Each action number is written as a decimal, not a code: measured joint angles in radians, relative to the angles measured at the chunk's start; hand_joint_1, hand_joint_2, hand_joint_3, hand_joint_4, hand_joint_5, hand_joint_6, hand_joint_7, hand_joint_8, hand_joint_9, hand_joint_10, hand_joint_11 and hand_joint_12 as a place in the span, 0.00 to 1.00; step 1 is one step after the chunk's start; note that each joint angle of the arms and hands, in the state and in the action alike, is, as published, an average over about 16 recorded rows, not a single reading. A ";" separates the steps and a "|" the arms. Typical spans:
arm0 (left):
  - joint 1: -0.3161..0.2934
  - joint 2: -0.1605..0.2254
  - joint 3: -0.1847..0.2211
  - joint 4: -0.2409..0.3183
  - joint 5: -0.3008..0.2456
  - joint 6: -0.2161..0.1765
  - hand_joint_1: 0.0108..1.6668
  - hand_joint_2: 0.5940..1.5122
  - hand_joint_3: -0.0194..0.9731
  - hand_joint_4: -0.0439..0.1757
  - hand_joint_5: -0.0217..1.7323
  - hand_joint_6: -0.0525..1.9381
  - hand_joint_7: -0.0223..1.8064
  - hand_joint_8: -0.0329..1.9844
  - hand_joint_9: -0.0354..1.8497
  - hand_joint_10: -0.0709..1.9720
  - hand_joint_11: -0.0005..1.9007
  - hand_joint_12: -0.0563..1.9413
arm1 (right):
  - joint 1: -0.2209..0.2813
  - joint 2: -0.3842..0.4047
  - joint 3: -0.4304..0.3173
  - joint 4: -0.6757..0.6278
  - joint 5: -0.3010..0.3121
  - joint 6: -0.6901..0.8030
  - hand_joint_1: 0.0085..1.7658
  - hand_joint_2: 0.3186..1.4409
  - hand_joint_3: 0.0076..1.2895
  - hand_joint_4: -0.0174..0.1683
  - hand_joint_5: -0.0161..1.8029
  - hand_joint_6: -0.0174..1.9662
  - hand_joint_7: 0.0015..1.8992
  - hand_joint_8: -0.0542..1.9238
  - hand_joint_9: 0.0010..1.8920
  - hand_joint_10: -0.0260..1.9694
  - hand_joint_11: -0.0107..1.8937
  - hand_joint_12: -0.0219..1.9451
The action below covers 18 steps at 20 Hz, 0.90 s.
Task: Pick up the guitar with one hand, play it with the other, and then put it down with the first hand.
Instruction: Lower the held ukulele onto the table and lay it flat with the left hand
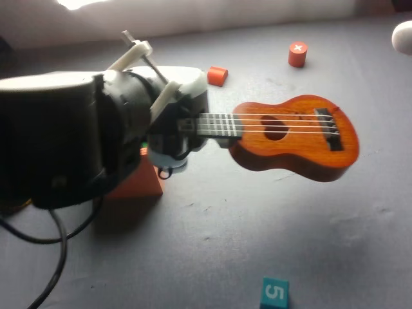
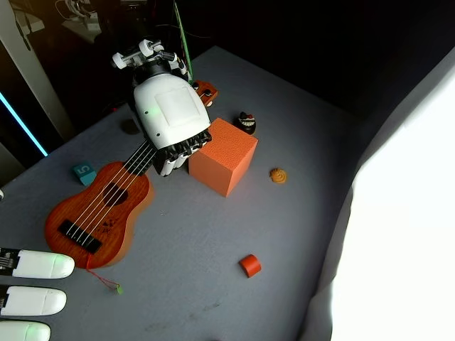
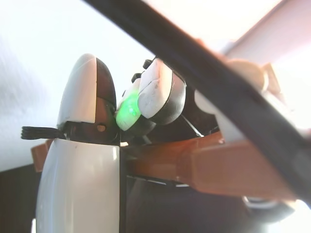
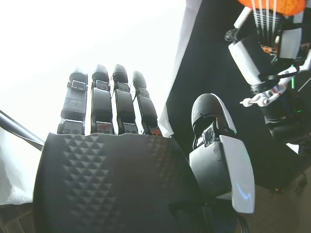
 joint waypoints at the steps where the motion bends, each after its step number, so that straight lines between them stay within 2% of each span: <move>1: 0.007 0.010 -0.009 0.010 -0.006 -0.011 0.91 0.52 0.00 0.19 0.71 0.96 0.72 0.99 0.77 0.98 0.77 0.99 | 0.000 0.000 0.000 0.000 -0.002 0.000 0.01 0.90 0.01 0.08 0.09 0.05 0.08 0.04 0.05 0.03 0.02 0.01; 7: 0.047 0.056 -0.049 0.102 -0.055 -0.092 0.91 0.52 0.00 0.19 0.71 0.96 0.72 0.99 0.77 0.98 0.77 0.99 | 0.000 -0.001 -0.004 0.000 -0.007 0.000 0.01 0.90 0.01 0.08 0.09 0.05 0.08 0.04 0.05 0.03 0.02 0.01; 13: 0.078 0.079 -0.077 0.200 -0.111 -0.162 0.91 0.52 0.00 0.19 0.71 0.96 0.72 0.99 0.77 0.98 0.78 0.99 | 0.000 -0.001 -0.007 -0.002 -0.010 0.000 0.01 0.90 0.01 0.08 0.09 0.05 0.07 0.04 0.05 0.03 0.02 0.01; 18: 0.111 0.096 -0.102 0.286 -0.131 -0.234 0.91 0.52 0.00 0.19 0.71 0.96 0.72 0.99 0.77 0.98 0.78 0.99 | 0.000 -0.001 -0.010 -0.005 -0.011 0.000 0.01 0.90 0.01 0.08 0.09 0.04 0.06 0.04 0.04 0.03 0.02 0.01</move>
